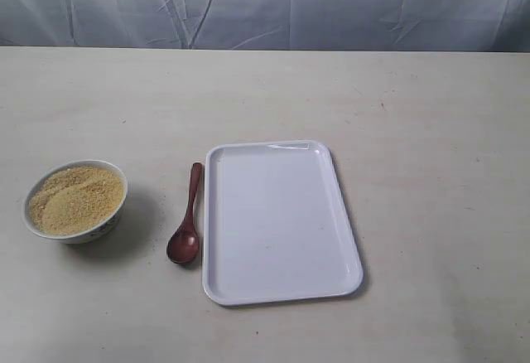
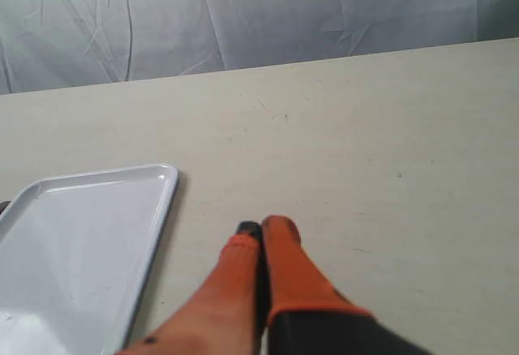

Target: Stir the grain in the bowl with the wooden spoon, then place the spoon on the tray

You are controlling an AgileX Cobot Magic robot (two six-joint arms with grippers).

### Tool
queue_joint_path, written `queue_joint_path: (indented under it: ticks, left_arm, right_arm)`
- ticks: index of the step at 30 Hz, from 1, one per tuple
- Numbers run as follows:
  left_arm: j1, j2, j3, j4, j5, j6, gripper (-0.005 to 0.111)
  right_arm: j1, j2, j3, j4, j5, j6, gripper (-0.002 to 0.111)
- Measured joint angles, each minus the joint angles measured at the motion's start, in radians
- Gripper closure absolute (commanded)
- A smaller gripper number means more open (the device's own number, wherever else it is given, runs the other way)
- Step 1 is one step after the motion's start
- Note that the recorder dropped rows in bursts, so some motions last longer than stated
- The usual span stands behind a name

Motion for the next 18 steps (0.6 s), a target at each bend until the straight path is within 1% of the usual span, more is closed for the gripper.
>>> queue_joint_path:
  ticks: [1,4,7,11,13,14,18]
  left_arm:
    - [0.000,0.000,0.000,0.032,-0.014,0.002,0.106]
    - [0.000,0.000,0.000,0.032,-0.090,0.002,0.106]
    - [0.000,0.000,0.000,0.011,-0.219,0.002,0.106]
    - [0.000,-0.002,0.000,0.004,-0.443,0.002,0.106]
    - [0.000,-0.002,0.000,0.004,-0.518,0.002,0.106]
    - [0.000,-0.002,0.000,0.004,-0.545,0.002,0.106]
    - [0.000,-0.002,0.000,0.000,-0.579,0.002,0.107]
  right_arm:
    - [0.000,0.000,0.000,0.000,0.000,0.000,0.108]
    - [0.000,0.000,0.000,0.000,0.000,0.000,0.108]
    - [0.000,0.000,0.000,0.000,0.000,0.000,0.108]
    - [0.000,0.000,0.000,0.000,0.000,0.000,0.108]
    - [0.000,0.000,0.000,0.000,0.000,0.000,0.108]
    - [0.000,0.000,0.000,0.000,0.000,0.000,0.108]
    - [0.000,0.000,0.000,0.000,0.000,0.000,0.108]
